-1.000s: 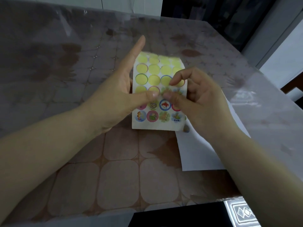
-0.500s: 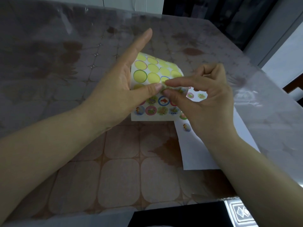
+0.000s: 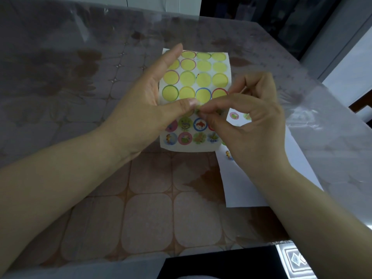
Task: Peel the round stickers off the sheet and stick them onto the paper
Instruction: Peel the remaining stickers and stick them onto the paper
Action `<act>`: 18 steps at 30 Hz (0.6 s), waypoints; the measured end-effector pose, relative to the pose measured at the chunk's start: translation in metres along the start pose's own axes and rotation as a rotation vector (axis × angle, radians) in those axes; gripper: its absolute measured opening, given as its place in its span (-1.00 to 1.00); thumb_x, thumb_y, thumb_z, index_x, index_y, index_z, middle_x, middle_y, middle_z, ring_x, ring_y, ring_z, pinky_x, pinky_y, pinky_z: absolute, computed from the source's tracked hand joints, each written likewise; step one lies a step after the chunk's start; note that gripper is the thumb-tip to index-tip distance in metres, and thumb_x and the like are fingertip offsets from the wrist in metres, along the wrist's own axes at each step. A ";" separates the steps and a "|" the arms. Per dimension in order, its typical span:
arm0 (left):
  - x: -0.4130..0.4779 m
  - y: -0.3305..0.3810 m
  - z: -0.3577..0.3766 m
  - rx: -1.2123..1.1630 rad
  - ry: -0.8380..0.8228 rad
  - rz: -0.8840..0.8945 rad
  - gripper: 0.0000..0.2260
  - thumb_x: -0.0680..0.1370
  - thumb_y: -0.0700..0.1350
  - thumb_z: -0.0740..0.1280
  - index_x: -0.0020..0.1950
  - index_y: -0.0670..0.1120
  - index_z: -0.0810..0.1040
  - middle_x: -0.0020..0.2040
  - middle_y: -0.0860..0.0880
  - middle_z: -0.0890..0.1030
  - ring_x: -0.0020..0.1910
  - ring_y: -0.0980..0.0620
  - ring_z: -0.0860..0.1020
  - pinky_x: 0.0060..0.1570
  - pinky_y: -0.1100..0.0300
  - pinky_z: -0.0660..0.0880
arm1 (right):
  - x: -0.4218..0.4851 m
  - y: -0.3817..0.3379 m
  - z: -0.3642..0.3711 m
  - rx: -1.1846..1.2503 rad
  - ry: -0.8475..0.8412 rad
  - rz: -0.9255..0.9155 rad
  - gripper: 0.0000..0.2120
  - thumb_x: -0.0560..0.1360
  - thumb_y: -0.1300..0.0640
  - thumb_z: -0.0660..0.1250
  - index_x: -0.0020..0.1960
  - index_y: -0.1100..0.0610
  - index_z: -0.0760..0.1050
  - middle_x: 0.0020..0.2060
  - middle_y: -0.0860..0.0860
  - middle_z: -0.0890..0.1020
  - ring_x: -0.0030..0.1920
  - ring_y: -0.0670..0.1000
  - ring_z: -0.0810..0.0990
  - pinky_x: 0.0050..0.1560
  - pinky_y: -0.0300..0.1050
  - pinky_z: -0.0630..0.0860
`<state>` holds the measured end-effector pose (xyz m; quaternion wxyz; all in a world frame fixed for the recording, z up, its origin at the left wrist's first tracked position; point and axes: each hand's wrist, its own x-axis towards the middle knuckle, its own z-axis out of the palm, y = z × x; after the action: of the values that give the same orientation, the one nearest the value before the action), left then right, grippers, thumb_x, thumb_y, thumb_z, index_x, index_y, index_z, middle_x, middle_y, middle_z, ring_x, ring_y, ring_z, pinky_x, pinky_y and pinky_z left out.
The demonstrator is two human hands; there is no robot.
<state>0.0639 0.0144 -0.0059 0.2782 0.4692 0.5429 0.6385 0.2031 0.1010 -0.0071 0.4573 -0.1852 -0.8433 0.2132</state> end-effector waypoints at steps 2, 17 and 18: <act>0.000 -0.001 0.000 0.007 0.009 -0.008 -0.32 0.44 -0.34 0.38 0.47 0.02 0.19 0.28 0.16 0.44 0.18 0.23 0.53 0.05 0.35 0.48 | 0.000 0.001 0.000 0.016 -0.019 0.025 -0.85 0.33 0.00 0.45 -0.16 -0.20 0.53 -0.10 -0.20 0.33 -0.01 -0.08 0.43 0.07 0.12 0.44; 0.002 -0.005 -0.004 0.071 0.089 -0.101 -0.34 0.45 -0.34 0.35 0.45 0.08 0.20 0.15 0.11 0.56 0.04 0.17 0.62 -0.02 0.30 0.54 | 0.015 0.003 -0.030 0.341 -0.156 0.516 -0.92 0.33 0.06 0.49 -0.30 -0.05 0.60 -0.35 -0.01 0.59 -0.38 -0.13 0.46 -0.37 -0.17 0.37; 0.003 -0.005 -0.004 0.065 0.097 -0.104 -0.34 0.46 -0.34 0.35 0.44 0.08 0.20 0.14 0.12 0.56 0.02 0.18 0.62 -0.05 0.31 0.54 | 0.019 0.004 -0.042 0.306 -0.167 0.539 -0.92 0.34 0.07 0.48 -0.31 -0.02 0.60 -0.39 -0.04 0.60 -0.41 -0.16 0.46 -0.40 -0.23 0.37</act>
<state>0.0588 0.0161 -0.0094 0.2688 0.4176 0.5999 0.6272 0.2295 0.1218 0.0243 0.3360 -0.3131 -0.7566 0.4654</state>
